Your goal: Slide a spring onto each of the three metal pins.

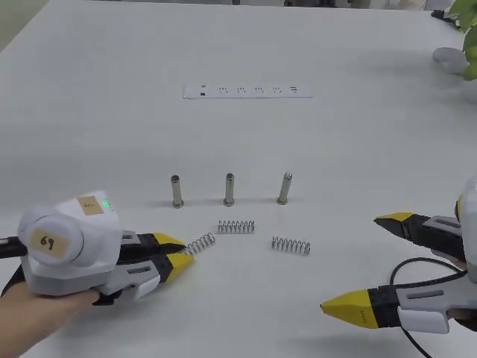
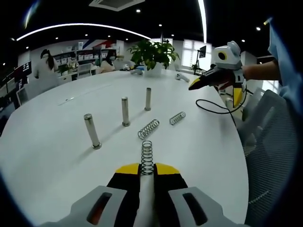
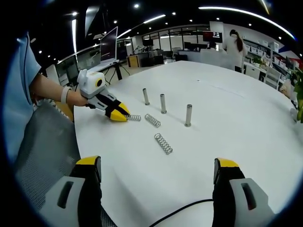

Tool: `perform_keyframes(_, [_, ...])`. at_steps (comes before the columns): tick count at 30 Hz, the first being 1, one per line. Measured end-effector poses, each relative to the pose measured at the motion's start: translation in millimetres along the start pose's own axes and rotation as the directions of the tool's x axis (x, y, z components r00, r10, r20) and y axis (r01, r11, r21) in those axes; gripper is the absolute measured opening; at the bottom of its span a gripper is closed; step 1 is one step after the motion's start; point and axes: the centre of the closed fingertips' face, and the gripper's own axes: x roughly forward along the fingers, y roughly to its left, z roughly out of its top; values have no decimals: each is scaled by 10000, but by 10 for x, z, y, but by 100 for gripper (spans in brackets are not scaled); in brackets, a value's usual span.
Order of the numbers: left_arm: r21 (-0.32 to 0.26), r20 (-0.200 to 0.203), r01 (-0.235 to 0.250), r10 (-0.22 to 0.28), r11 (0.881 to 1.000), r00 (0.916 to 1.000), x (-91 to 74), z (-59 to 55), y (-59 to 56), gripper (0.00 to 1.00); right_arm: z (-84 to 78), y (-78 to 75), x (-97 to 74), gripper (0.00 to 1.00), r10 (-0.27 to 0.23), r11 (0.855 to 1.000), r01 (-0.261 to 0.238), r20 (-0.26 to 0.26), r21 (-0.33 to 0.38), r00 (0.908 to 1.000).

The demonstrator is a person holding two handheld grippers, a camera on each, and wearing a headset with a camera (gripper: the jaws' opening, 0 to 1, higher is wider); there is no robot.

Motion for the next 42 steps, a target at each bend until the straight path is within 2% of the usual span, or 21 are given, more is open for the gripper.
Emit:
perform_keyframes(10, [-121, 27, 12, -12, 9999, 10000, 4, 4, 6, 2, 4, -3, -1, 98, -1, 10000, 1, 14, 0, 10000])
perform_keyframes(25, [-222, 242, 88, -83, 9997, 9997, -21, 83, 0, 2, 31, 6, 4, 98, 27, 10000, -27, 40, -60, 10000])
perform_keyframes(42, [-173, 555, 301, -291, 9994, 9980, -110, 196, -114, 2, 106, 58, 24, 96, 201, 9997, -200, 160, -111, 9997])
